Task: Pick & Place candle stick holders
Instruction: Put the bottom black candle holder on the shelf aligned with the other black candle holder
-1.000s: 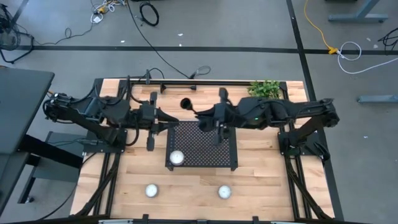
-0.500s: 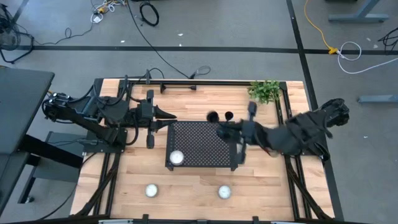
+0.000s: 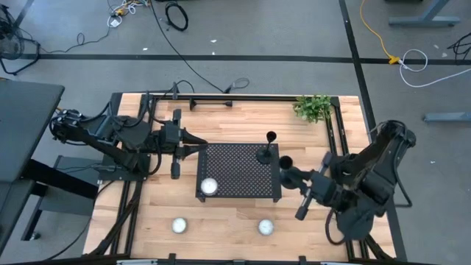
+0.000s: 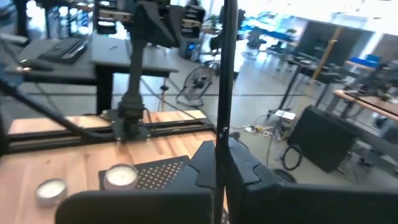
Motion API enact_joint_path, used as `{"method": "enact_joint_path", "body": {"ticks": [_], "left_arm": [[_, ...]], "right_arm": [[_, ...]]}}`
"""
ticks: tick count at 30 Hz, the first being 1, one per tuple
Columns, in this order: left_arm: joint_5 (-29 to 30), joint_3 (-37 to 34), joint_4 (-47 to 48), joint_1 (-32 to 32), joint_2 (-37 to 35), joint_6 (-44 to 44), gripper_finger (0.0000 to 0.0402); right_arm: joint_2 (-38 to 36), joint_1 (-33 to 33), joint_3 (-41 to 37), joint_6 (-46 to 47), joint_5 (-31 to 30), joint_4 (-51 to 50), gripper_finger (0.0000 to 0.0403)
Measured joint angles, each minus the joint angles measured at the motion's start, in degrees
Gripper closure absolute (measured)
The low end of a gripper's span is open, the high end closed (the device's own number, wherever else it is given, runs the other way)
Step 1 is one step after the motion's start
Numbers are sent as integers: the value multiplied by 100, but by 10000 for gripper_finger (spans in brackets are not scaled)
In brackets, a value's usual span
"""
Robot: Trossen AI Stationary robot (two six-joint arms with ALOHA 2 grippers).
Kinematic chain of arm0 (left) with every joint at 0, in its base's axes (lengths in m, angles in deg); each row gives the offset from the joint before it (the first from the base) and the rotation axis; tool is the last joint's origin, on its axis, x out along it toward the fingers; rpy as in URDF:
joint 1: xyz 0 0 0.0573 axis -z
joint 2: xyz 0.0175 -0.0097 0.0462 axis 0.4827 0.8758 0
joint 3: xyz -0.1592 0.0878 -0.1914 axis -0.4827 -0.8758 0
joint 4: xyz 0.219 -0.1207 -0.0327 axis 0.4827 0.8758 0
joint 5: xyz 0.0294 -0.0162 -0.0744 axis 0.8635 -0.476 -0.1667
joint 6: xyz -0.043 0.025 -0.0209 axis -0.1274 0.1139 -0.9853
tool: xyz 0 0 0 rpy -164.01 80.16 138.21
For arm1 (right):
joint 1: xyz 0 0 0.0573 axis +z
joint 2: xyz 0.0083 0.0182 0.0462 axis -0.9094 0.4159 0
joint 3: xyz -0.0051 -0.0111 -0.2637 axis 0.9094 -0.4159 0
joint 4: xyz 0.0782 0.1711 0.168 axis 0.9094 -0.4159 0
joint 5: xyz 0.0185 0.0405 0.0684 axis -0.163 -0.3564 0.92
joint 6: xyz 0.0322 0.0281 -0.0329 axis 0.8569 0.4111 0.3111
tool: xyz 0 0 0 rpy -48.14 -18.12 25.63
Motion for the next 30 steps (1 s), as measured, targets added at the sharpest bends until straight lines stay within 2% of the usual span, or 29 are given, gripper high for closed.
{"method": "enact_joint_path", "body": {"ticks": [10, 14, 23, 27, 30], "left_arm": [[3, 0, -2, -2, 0, 6, 353], [3, 0, -2, -2, 0, 7, 353], [3, 0, -23, -2, 0, 20, 353], [3, 0, -22, -2, 0, 17, 353], [3, 0, -22, -4, 1, 16, 353]], "right_arm": [[-418, 128, -1557, 1959, -560, 54, 402], [-627, 132, -2175, 2399, -658, 407, 402], [-722, -215, -3662, 2643, -519, 2111, 402], [-724, -390, -3932, 2194, -425, 2830, 402], [-724, -533, -4048, 1713, -126, 3349, 402]]}}
